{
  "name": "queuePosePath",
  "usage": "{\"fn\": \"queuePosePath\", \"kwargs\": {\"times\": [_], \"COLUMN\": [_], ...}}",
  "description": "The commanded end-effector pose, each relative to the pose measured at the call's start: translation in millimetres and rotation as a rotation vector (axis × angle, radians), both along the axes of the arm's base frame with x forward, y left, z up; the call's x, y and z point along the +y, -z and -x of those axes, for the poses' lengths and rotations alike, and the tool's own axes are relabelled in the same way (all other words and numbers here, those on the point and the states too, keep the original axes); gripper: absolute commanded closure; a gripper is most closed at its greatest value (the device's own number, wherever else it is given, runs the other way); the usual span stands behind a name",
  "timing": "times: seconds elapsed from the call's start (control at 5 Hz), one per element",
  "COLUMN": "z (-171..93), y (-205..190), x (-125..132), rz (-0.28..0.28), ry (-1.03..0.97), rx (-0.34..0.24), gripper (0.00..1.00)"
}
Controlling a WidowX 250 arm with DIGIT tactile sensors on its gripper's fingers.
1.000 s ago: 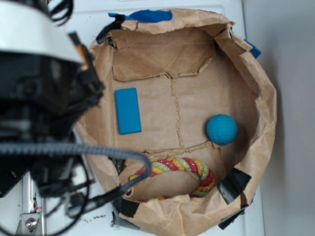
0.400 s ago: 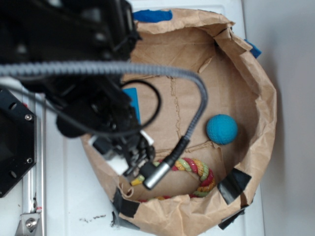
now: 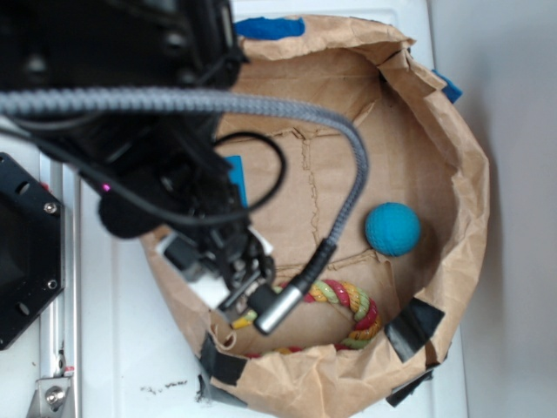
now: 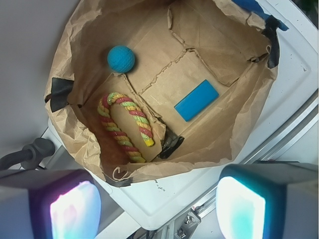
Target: Grab the blue block.
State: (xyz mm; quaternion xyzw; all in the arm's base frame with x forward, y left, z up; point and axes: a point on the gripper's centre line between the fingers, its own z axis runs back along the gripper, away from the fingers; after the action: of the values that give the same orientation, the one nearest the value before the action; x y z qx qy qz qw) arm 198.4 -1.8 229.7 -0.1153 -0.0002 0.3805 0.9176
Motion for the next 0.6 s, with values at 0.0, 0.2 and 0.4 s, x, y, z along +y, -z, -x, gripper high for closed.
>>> {"fn": "queuePosePath", "kwargs": {"times": [0.0, 0.2, 0.4], "z": [-21, -27, -33], "y": [54, 92, 117], "x": [19, 20, 23], "rz": [-0.055, -0.063, -0.075], "ry": [-0.157, -0.211, -0.238], "rx": [0.124, 0.193, 0.198], "gripper": [0.00, 0.00, 0.00]}}
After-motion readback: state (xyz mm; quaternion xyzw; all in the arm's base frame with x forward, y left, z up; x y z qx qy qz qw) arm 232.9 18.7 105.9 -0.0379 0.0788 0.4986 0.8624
